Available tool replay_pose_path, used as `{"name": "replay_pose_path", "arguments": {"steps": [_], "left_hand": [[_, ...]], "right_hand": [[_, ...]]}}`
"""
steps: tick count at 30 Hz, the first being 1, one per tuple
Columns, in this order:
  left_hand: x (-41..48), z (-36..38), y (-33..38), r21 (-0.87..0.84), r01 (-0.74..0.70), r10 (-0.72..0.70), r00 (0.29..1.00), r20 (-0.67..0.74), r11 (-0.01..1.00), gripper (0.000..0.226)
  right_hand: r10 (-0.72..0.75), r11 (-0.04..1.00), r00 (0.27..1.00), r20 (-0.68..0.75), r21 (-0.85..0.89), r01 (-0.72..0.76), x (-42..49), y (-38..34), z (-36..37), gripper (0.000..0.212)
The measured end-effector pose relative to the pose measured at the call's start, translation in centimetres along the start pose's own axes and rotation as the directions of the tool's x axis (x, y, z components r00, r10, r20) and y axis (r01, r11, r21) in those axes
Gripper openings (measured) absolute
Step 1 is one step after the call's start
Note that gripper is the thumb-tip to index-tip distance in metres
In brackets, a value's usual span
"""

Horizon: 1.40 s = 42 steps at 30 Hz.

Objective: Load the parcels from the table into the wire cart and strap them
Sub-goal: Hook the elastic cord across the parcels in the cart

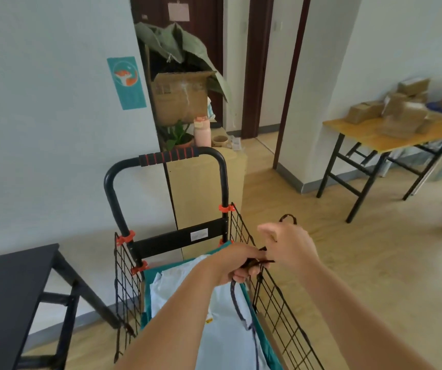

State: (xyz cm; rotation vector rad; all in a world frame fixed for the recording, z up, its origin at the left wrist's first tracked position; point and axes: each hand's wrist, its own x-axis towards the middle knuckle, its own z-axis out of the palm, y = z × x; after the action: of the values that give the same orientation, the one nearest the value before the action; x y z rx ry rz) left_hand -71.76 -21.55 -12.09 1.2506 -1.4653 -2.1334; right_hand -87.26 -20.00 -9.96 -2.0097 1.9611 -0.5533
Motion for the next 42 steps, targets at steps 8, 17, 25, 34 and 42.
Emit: {"name": "replay_pose_path", "arguments": {"steps": [8,17,25,34,42], "left_hand": [[4.3,-2.7,0.3,0.226,0.124,-0.139,0.989,0.050,0.966,0.021],[16.3,0.8,6.3,0.284,0.134,-0.102,0.987,-0.126,0.949,0.018],[21.8,-0.4,5.6,0.204,0.249,-0.199,0.951,-0.236,0.947,0.014],[24.7,-2.5,3.1,-0.006,0.241,-0.227,0.905,-0.359,0.970,0.006],[27.1,-6.3,1.6,-0.052,0.101,-0.104,0.617,-0.780,0.993,0.013]], "right_hand": [[0.378,0.925,0.897,-0.229,0.134,-0.356,3.6,9.3,-4.3,0.022],[0.107,0.974,0.994,0.033,0.198,-0.112,12.0,16.1,-4.7,0.037],[0.008,0.932,0.851,0.525,0.305,-0.197,16.2,21.6,1.4,0.037],[-0.044,0.788,0.726,0.686,0.471,-0.397,18.7,22.1,5.2,0.024],[0.234,0.646,0.787,0.571,0.514,-0.564,20.6,26.1,8.0,0.023]]}}
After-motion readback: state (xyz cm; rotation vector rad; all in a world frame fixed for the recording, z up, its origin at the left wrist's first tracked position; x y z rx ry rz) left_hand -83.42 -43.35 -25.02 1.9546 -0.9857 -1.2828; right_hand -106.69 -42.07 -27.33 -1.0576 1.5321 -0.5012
